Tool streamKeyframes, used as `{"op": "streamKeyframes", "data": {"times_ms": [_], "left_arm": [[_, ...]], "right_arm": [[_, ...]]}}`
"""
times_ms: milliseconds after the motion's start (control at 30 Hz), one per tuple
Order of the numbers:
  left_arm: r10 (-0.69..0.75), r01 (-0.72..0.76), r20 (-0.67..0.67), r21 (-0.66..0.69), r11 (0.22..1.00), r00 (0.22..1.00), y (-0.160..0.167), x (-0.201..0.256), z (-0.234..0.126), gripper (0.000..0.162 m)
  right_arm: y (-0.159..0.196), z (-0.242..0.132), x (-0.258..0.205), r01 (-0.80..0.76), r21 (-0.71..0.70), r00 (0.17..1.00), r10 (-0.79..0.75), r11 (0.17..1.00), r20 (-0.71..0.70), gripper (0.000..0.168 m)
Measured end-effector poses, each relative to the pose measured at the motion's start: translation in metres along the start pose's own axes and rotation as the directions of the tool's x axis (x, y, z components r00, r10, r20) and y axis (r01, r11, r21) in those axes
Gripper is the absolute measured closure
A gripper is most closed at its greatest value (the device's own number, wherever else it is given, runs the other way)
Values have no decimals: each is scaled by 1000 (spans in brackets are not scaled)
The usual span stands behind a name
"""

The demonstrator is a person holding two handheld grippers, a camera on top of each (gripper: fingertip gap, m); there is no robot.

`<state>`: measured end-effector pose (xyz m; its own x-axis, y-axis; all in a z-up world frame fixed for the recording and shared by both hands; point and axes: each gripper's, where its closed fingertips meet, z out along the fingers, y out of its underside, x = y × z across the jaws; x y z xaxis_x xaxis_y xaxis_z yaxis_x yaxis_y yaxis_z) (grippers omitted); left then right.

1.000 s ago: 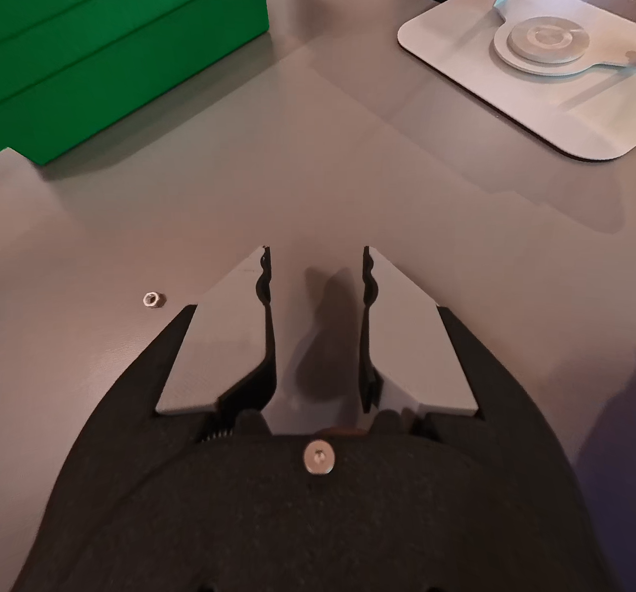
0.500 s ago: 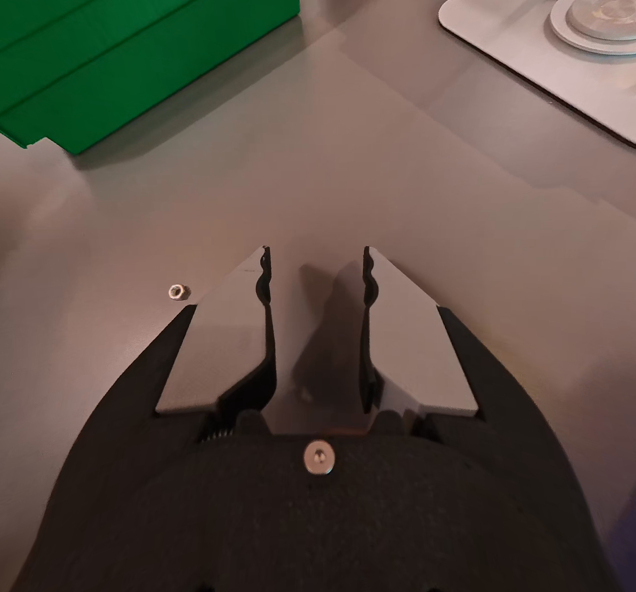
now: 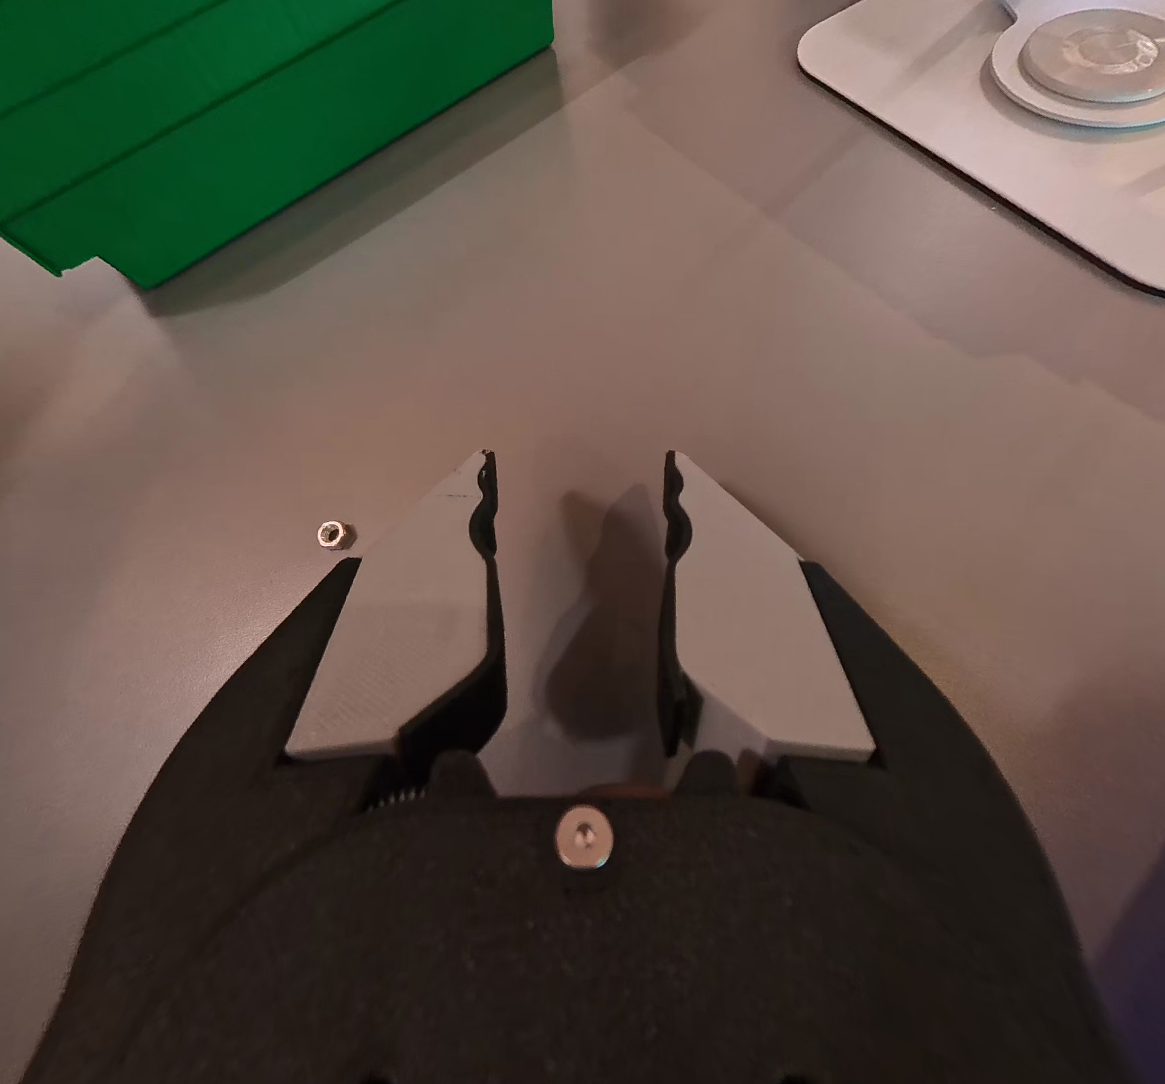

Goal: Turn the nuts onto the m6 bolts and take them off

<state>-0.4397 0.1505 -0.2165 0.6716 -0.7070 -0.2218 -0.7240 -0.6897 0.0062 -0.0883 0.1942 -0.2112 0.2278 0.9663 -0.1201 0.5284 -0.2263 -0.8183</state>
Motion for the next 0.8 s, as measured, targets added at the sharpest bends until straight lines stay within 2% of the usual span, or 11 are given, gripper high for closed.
{"op": "streamKeyframes", "data": {"times_ms": [133,267,367,433,467,533,600,667,733,800], "left_arm": [[-29,28,54,10,1000,998,2,-5,-8,158],[-52,39,129,102,994,990,-8,-14,-24,158],[-114,57,185,287,956,976,-33,-19,-55,158],[-176,53,216,478,877,960,-62,-16,-92,158],[-218,47,222,589,807,950,-81,-11,-116,158],[-278,43,167,784,619,946,-119,15,-168,158],[-273,66,39,928,367,961,-157,61,-221,158],[-243,121,-84,982,143,966,-185,108,-257,158],[-188,220,-229,973,-67,955,-204,150,-273,158],[-97,316,-341,927,-203,935,-219,187,-269,158]], "right_arm": [[0,0,-1,11,-3,1000,-11,1000,-3,118],[0,0,0,12,-1,1000,-12,1000,-9,118],[-5,-3,-1,9,23,1000,-9,1000,3,118],[-10,-7,-5,11,49,1000,-12,999,23,118],[-14,-9,-7,15,67,999,-17,998,36,117],[-22,-15,-14,23,112,997,-30,993,65,118],[-31,-22,-24,29,162,992,-49,986,119,119],[-39,-31,-31,27,212,985,-62,977,159,120],[-52,-44,-39,30,288,975,-92,957,205,120],[-66,-62,-48,23,375,959,-127,927,254,123]]}}
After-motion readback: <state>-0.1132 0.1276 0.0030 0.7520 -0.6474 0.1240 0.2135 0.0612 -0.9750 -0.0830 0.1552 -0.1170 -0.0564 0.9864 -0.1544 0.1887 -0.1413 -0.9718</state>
